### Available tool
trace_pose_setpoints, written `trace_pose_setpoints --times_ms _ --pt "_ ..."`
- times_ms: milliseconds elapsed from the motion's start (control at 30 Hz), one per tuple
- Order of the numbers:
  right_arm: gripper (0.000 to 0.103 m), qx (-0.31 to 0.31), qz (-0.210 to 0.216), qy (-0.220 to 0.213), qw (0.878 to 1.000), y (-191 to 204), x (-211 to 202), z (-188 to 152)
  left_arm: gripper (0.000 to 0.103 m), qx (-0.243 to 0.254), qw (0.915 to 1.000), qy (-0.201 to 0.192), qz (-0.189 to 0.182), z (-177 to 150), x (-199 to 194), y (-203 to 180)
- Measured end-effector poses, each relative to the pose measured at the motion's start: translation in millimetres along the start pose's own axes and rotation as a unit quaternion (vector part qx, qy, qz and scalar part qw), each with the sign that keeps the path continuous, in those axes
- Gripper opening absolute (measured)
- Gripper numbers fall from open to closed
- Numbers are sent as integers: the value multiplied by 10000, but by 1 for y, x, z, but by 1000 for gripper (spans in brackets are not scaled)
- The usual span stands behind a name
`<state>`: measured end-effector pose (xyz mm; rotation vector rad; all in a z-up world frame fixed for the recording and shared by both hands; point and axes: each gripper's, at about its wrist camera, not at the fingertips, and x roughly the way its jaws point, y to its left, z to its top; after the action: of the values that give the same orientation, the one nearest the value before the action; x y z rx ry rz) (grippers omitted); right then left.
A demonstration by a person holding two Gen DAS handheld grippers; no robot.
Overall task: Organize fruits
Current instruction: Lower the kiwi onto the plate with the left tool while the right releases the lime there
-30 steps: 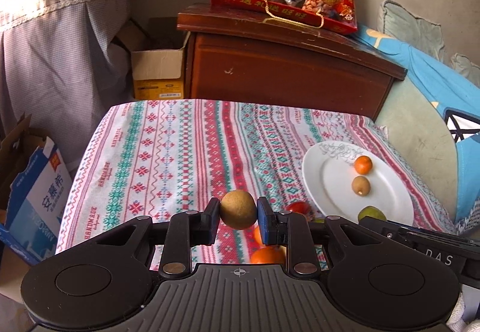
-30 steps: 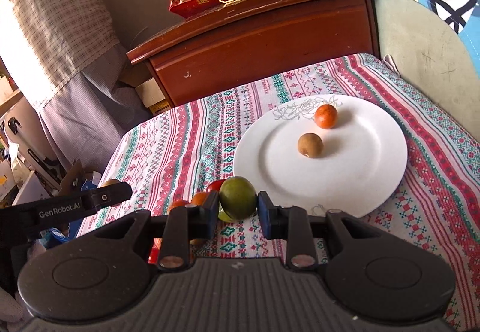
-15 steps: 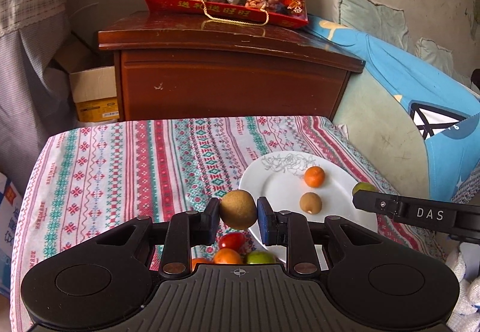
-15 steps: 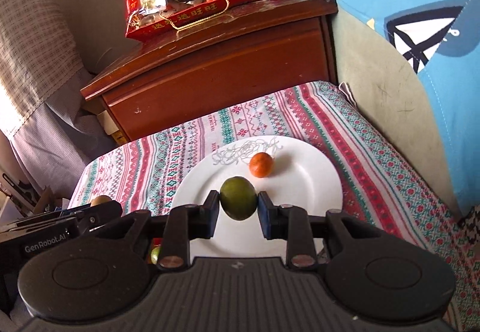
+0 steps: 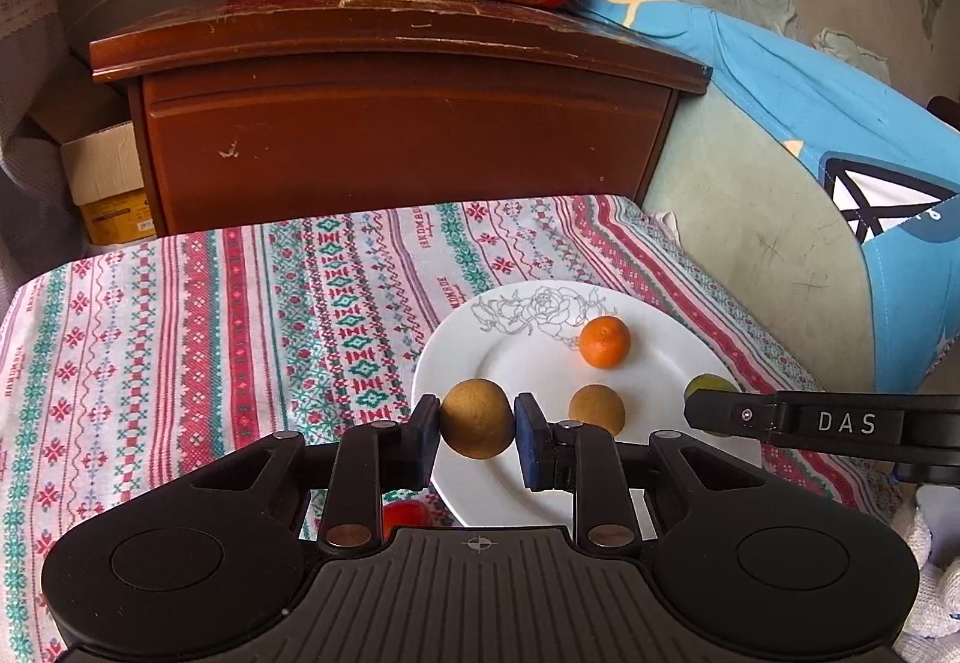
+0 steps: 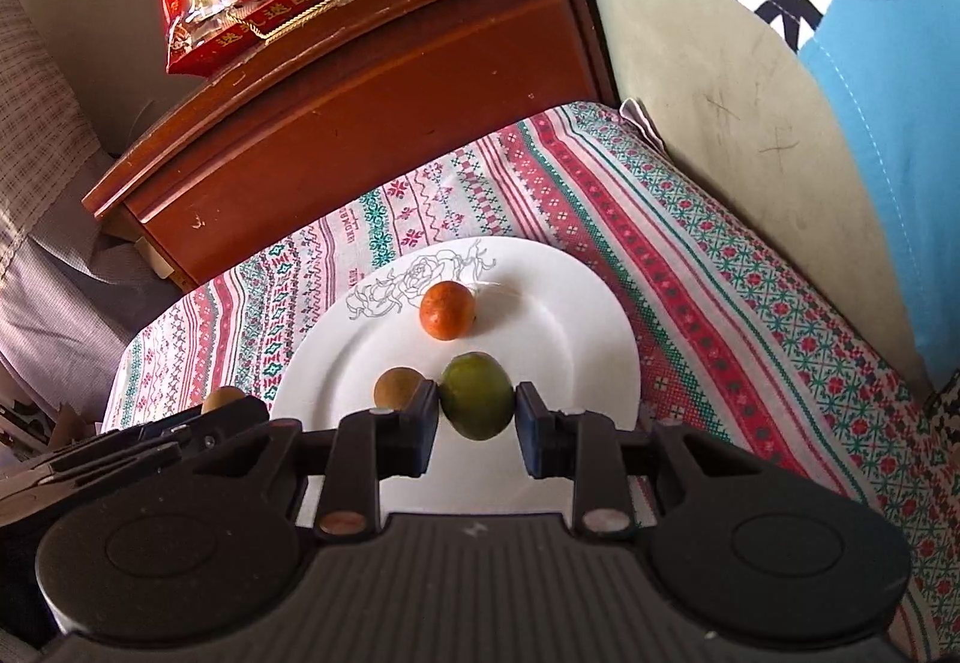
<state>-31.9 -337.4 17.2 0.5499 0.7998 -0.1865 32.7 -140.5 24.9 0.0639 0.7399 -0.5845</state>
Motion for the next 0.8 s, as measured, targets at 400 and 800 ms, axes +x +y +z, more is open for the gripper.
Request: trace_pose_setpoints --times_ms 400,800 --pt "31 -114 -129 -71 9998 0 10 2 27 151 9998 85 -61 2 21 -12" --pt "40 -223 -64 -220 9995 7 -6 13 48 -123 9999 20 -25 23 -11 -6"
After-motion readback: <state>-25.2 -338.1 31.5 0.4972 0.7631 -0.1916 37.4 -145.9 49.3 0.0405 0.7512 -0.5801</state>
